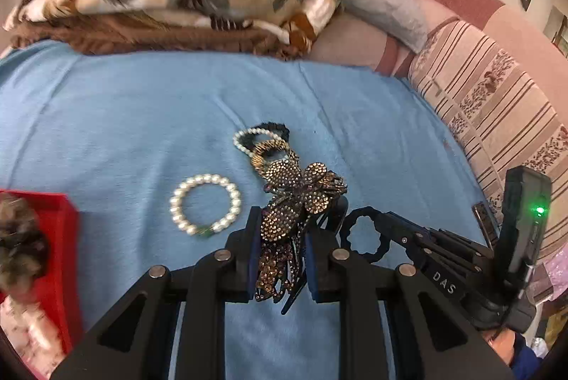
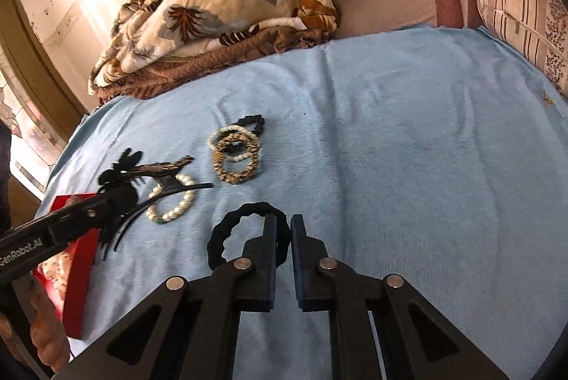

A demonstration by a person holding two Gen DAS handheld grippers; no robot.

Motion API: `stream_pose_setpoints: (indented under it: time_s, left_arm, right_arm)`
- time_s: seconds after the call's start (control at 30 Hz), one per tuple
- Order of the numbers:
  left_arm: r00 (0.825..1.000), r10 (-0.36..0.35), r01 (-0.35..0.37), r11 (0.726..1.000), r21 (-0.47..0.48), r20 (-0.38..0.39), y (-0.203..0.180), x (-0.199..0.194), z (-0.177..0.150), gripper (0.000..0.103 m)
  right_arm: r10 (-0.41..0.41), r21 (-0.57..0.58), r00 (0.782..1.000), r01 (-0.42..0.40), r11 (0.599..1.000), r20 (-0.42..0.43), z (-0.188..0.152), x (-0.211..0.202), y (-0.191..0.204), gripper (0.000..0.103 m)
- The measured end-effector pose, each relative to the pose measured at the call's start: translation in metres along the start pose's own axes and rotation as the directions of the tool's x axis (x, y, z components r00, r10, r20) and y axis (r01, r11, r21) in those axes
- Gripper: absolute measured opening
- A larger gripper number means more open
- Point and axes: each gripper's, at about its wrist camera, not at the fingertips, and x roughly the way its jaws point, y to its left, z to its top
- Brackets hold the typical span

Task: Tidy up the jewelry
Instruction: 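Grasp the sparkly flower hair clip with the left gripper while the right grasps the black hair tie, then carry the hair clip and hair tie into the red tray and release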

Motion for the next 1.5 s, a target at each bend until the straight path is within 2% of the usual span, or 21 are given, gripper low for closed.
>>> stream_pose_setpoints:
  time_s: [0.07, 0.2, 0.3, 0.37, 0.53, 0.63, 0.7, 0.77, 0.83, 0.93, 1.13, 1.27, 1.37, 1.43, 1.5]
  left_arm:
    - [1.000, 0.008, -0.008, 1.000, -0.005, 0.017, 0.004, -0.018, -0.004, 0.020]
    - [0.995, 0.074, -0.072, 0.997, -0.030, 0.063, 0.027, -0.068, -0.016, 0.020]
    - [0.985, 0.146, -0.140, 0.988, -0.065, 0.089, 0.052, -0.102, -0.029, 0.021]
    - [0.972, 0.210, -0.200, 0.975, -0.096, 0.102, 0.074, -0.125, -0.040, 0.021]
    - [0.936, 0.346, -0.325, 0.918, -0.228, 0.060, 0.142, -0.166, -0.072, 0.021]
    - [0.917, 0.397, -0.369, 0.878, -0.306, 0.031, 0.178, -0.182, -0.091, 0.021]
    - [0.915, 0.404, -0.374, 0.856, -0.358, 0.011, 0.199, -0.188, -0.103, 0.021]
    - [0.910, 0.414, -0.384, 0.837, -0.391, -0.007, 0.215, -0.191, -0.110, 0.021]
    - [0.895, 0.445, -0.417, 0.809, -0.415, -0.031, 0.229, -0.191, -0.117, 0.021]
    - [0.875, 0.481, -0.460, 0.783, -0.419, -0.061, 0.240, -0.187, -0.126, 0.021]
    - [0.871, 0.488, -0.471, 0.790, -0.394, -0.062, 0.244, -0.183, -0.131, 0.026]
    - [0.891, 0.453, -0.430, 0.815, -0.389, -0.035, 0.243, -0.185, -0.135, 0.028]
    - [0.904, 0.427, -0.391, 0.832, -0.392, 0.003, 0.241, -0.191, -0.135, 0.039]
    - [0.913, 0.407, -0.358, 0.845, -0.397, 0.044, 0.239, -0.198, -0.135, 0.052]
    - [0.918, 0.387, -0.324, 0.856, -0.403, 0.083, 0.236, -0.204, -0.134, 0.058]
  right_arm:
    - [0.009, -0.012, 1.000, -0.009, 1.000, 0.006, -0.002, -0.008, 0.009, 0.009]
    - [0.046, -0.055, 0.999, -0.045, 0.997, 0.011, -0.006, -0.023, 0.038, 0.009]
    - [0.083, -0.110, 0.997, -0.082, 0.991, 0.009, -0.010, -0.031, 0.068, 0.009]
    - [0.107, -0.145, 0.994, -0.106, 0.984, 0.003, -0.014, -0.033, 0.089, 0.009]
    - [0.202, -0.225, 0.978, -0.208, 0.952, -0.050, -0.029, -0.029, 0.156, 0.009]
    - [0.257, -0.254, 0.961, -0.275, 0.927, -0.103, -0.039, -0.021, 0.195, 0.009]
    - [0.288, -0.269, 0.947, -0.316, 0.910, -0.141, -0.046, -0.015, 0.219, 0.009]
    - [0.299, -0.298, 0.938, -0.341, 0.892, -0.177, -0.056, -0.006, 0.245, 0.009]
    - [0.298, -0.331, 0.932, -0.352, 0.876, -0.204, -0.066, 0.002, 0.265, 0.009]
    - [0.294, -0.351, 0.920, -0.373, 0.859, -0.260, -0.082, 0.021, 0.289, 0.009]
    - [0.258, -0.378, 0.913, -0.371, 0.848, -0.315, -0.102, 0.046, 0.314, 0.009]
    - [0.235, -0.406, 0.915, -0.361, 0.839, -0.329, -0.110, 0.056, 0.323, 0.009]
    - [0.230, -0.420, 0.915, -0.361, 0.833, -0.332, -0.111, 0.059, 0.325, 0.009]
    - [0.233, -0.426, 0.915, -0.364, 0.828, -0.328, -0.112, 0.056, 0.325, 0.009]
    - [0.235, -0.434, 0.916, -0.366, 0.823, -0.325, -0.113, 0.054, 0.326, 0.009]
